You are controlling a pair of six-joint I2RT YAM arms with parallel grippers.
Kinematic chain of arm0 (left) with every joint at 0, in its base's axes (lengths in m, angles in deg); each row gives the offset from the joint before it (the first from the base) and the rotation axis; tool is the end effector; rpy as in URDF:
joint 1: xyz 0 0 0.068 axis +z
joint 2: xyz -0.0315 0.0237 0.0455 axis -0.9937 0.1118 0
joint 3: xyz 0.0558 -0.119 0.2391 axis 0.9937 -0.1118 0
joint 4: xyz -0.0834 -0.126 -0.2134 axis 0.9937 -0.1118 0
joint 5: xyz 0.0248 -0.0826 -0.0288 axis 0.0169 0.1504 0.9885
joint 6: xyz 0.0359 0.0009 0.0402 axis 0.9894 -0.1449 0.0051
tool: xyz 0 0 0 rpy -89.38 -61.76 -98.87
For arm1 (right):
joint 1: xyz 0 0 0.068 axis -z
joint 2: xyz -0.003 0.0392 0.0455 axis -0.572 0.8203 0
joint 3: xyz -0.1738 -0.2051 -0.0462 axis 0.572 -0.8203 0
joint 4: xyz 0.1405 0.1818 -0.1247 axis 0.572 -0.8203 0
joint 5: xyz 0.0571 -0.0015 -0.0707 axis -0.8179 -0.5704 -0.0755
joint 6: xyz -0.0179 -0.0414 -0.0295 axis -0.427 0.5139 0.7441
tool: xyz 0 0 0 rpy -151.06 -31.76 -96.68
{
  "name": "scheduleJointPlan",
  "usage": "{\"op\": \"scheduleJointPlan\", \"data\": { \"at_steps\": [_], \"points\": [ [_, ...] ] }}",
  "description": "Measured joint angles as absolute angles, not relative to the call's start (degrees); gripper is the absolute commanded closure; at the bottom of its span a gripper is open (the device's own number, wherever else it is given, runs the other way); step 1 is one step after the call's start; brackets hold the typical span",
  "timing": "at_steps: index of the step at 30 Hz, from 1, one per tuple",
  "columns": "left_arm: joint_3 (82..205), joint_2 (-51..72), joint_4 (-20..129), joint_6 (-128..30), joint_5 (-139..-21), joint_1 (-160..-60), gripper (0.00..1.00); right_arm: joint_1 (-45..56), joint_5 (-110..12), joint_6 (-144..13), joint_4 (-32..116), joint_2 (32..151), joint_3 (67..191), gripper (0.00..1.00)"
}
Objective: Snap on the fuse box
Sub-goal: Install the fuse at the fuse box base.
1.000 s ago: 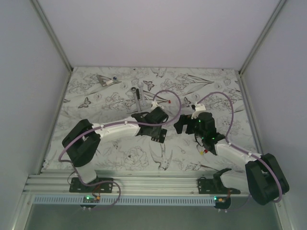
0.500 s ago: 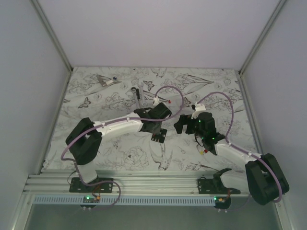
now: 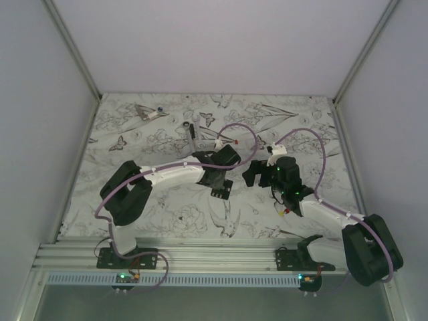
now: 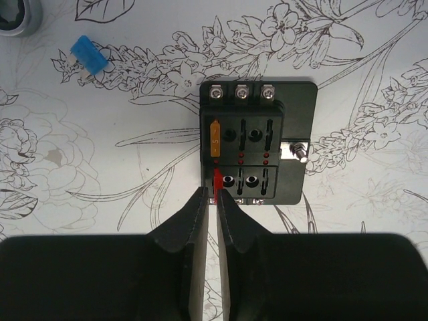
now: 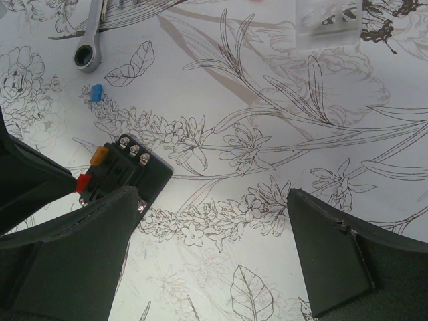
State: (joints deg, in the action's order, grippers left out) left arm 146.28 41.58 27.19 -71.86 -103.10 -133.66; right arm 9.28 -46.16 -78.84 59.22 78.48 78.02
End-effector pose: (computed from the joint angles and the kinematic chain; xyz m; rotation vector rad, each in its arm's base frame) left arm 0.2605 -0.2968 0.2000 0.2352 2.5213 -0.2634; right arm 0.2141 0.1055 0.1829 -0.1450 2.0839 0.5747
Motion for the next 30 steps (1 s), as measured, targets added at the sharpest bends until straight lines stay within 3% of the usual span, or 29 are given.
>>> {"op": "scheduleJointPlan", "data": {
  "at_steps": [8,30],
  "points": [
    [146.47,41.58,27.15,-72.10,-102.79,-133.66,0.81,9.28,-46.16,-78.84,59.22,78.48,78.02,0.00],
    [147.61,43.39,27.13,-73.39,-101.41,-132.97,0.84,9.28,-46.16,-78.86,59.24,78.48,77.91,0.00]
  ]
}}
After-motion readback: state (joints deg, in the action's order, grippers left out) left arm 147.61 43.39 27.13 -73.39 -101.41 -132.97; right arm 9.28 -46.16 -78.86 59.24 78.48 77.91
